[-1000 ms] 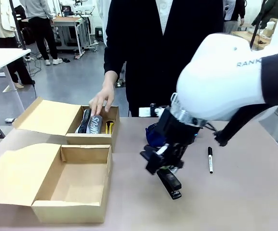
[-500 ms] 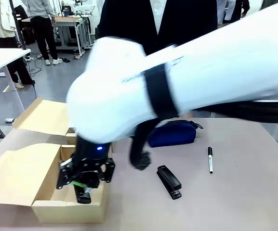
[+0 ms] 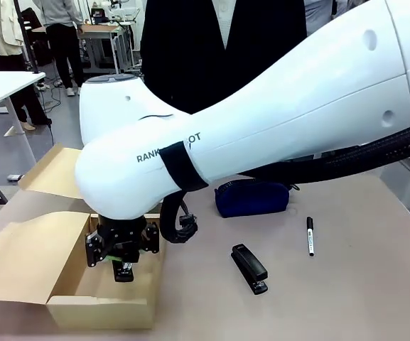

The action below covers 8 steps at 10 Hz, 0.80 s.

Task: Place items inside the box.
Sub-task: Pick up a Pencil pouch or Stapler and place it inside the Mailer Box closest to the robot.

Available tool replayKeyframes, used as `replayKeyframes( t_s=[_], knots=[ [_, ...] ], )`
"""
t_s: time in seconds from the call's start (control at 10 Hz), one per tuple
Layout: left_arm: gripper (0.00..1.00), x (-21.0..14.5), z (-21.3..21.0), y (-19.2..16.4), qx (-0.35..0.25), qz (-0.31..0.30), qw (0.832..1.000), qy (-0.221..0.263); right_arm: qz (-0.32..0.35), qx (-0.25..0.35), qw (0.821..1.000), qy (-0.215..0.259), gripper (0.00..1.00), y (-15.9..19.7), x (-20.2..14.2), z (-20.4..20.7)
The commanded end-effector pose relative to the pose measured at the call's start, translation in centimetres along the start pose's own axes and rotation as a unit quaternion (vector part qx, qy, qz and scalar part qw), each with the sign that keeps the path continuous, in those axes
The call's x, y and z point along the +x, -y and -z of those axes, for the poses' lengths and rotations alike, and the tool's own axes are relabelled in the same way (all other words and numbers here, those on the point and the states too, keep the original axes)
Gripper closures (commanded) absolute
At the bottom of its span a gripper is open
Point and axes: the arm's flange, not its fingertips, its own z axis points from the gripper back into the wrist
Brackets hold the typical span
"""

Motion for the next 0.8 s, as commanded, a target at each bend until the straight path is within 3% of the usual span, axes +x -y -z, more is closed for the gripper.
replayKeyframes(
  t_s=[0.0,0.1,0.2,0.3,0.4,0.6,0.7],
  knots=[
    [0.00,-0.3,0.0,0.0,-0.004,0.010,1.000,-0.002,0.025,-0.014,1.000,0.008,1.00,-1.0,0.2,-0.3],
    [0.00,-0.3,0.0,0.0,-0.004,0.010,1.000,-0.002,0.024,-0.017,0.999,0.012,1.00,-1.0,0.3,-0.3],
    [0.00,-0.3,0.0,0.0,-0.004,0.010,1.000,-0.002,0.026,-0.019,0.999,0.014,0.57,-0.8,0.4,-0.3],
    [0.00,-0.3,0.0,0.0,-0.004,0.010,1.000,-0.002,0.026,-0.016,0.999,0.011,0.41,-0.5,0.5,-0.3],
    [0.00,-0.3,0.0,0.0,-0.004,0.010,1.000,-0.002,0.028,-0.016,0.999,0.013,0.00,-0.3,0.4,-0.4],
    [0.00,-0.3,0.0,0.0,-0.004,0.010,1.000,-0.002,0.039,-0.008,0.999,0.016,0.00,0.4,0.5,-0.8],
    [0.00,-0.3,0.0,0.0,-0.004,0.010,1.000,-0.002,0.041,-0.004,0.999,0.017,0.18,0.6,0.5,-0.8]
  ],
)
